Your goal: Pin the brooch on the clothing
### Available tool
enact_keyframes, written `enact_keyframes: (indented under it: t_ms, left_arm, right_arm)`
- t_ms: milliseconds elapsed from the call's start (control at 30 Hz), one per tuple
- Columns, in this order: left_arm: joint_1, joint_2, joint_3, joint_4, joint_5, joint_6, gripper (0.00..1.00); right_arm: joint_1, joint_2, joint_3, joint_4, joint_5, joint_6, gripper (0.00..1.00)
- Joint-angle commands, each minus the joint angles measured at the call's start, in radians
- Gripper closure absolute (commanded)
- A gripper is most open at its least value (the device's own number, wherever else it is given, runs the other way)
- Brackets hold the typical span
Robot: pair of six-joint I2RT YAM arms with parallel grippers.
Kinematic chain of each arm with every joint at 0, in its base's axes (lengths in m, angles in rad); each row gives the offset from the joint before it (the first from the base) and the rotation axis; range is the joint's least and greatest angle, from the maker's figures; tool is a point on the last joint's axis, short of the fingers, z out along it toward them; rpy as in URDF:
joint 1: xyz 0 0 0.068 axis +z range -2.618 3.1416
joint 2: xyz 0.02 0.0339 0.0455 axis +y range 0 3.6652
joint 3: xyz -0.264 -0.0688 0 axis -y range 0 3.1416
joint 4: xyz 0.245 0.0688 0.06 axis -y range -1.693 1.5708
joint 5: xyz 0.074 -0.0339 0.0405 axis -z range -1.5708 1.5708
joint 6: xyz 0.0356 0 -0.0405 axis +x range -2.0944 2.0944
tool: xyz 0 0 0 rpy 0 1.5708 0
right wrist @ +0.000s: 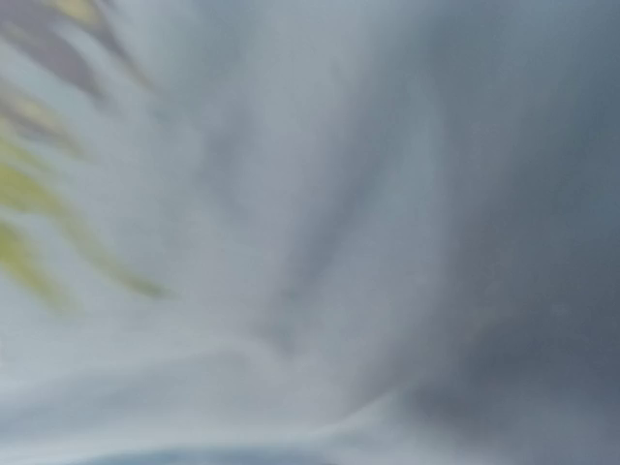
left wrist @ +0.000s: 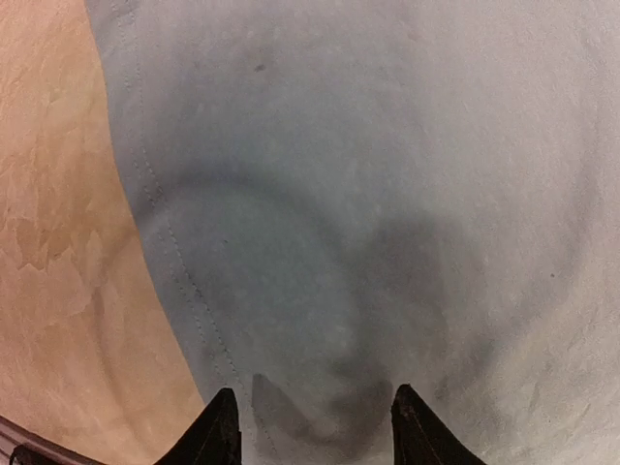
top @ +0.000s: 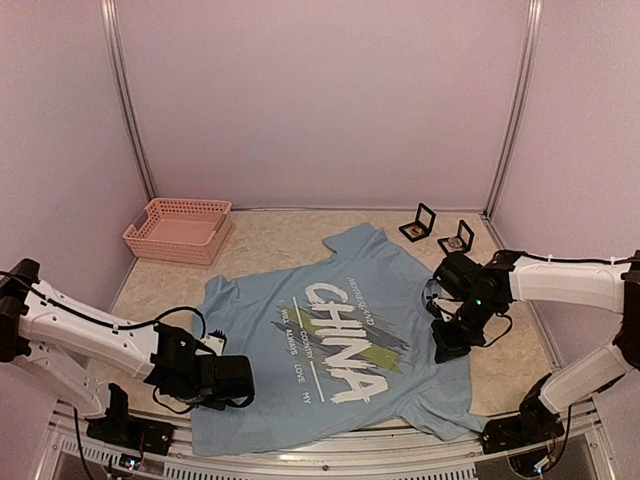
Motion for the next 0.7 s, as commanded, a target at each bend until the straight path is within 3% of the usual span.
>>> enact_keyframes:
  t_ms: [0,133,233,333,467,667]
  left_arm:
    - [0.16,-0.132,0.12,-0.182,-0.02,0.137,0.49]
    - [0.531,-0.24,0.134,0.11,0.0,0.453,0.51]
    - [0.774,-0.211,0.149,0.327,0.045,0.59,0.58]
    - [0.833,-0.098,0.238,0.395,0.005,0.69,0.62]
    - [0.854,0.178,0.4,0.407,-0.037,0.777,0.71]
    - [0.952,0.369,0.52,0.439,-0.002,0.792,0.71]
  right_arm:
    - [-0.011,0.034,0.288,-0.111,0.031,-0.077,1.0]
    - [-0.079,0.148,0.537,-0.056,0.084,-0.172,0.97]
    - [-0.12,0.28,0.702,0.014,0.111,-0.243,0.97]
    - [-0.146,0.436,0.856,0.074,0.1,-0.291,0.97]
    - [-0.173,0.647,1.061,0.088,0.07,-0.348,1.0]
    - [-0.191,0.858,1.258,0.066,0.054,-0.383,1.0]
